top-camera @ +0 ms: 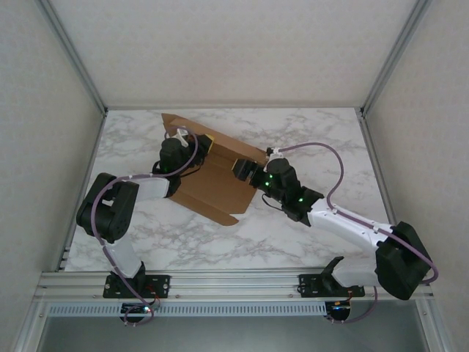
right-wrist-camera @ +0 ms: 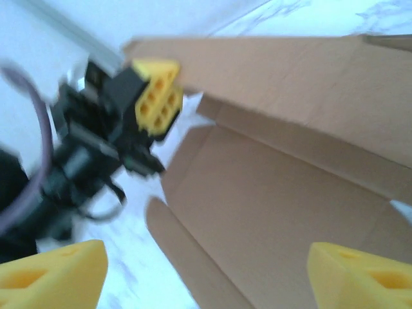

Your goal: Fold the paper box

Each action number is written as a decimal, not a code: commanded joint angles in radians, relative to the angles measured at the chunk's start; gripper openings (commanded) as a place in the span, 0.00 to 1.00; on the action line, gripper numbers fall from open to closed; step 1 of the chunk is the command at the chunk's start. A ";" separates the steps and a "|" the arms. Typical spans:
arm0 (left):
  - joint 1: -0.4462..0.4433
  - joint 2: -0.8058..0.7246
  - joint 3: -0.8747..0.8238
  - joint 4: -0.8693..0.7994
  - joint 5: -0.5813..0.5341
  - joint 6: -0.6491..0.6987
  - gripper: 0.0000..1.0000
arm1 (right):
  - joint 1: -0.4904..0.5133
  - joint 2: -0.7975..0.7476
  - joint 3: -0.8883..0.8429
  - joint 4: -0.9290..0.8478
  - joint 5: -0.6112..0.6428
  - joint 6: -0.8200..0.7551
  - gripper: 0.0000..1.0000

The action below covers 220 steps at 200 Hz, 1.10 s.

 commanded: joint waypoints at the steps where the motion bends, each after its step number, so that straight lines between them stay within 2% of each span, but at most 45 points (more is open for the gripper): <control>1: -0.009 -0.006 -0.008 0.064 -0.017 -0.011 0.00 | -0.021 0.059 0.004 0.090 0.051 0.282 0.86; 26: -0.009 -0.004 -0.014 0.076 -0.015 -0.023 0.00 | -0.061 0.138 -0.021 0.195 0.051 0.416 0.84; 54: -0.009 -0.005 -0.020 0.078 -0.007 -0.026 0.00 | -0.085 0.214 -0.022 0.320 0.052 0.446 0.77; 81: -0.010 -0.010 -0.026 0.077 0.000 -0.029 0.00 | -0.103 0.270 -0.002 0.386 0.030 0.426 0.62; 133: -0.006 -0.019 -0.040 0.077 0.020 -0.031 0.01 | -0.135 0.318 0.013 0.388 -0.014 0.407 0.35; 148: 0.002 -0.021 -0.040 0.074 0.035 -0.035 0.07 | -0.137 0.319 0.009 0.381 -0.012 0.395 0.30; 179: 0.034 -0.024 -0.039 0.085 0.100 -0.049 0.31 | -0.141 0.314 0.011 0.349 -0.015 0.345 0.21; 205: 0.077 -0.035 -0.039 0.108 0.201 -0.040 0.50 | -0.158 0.315 0.015 0.344 -0.045 0.320 0.19; 220: 0.104 -0.048 -0.044 0.110 0.246 -0.017 0.57 | -0.166 0.315 0.015 0.346 -0.064 0.311 0.19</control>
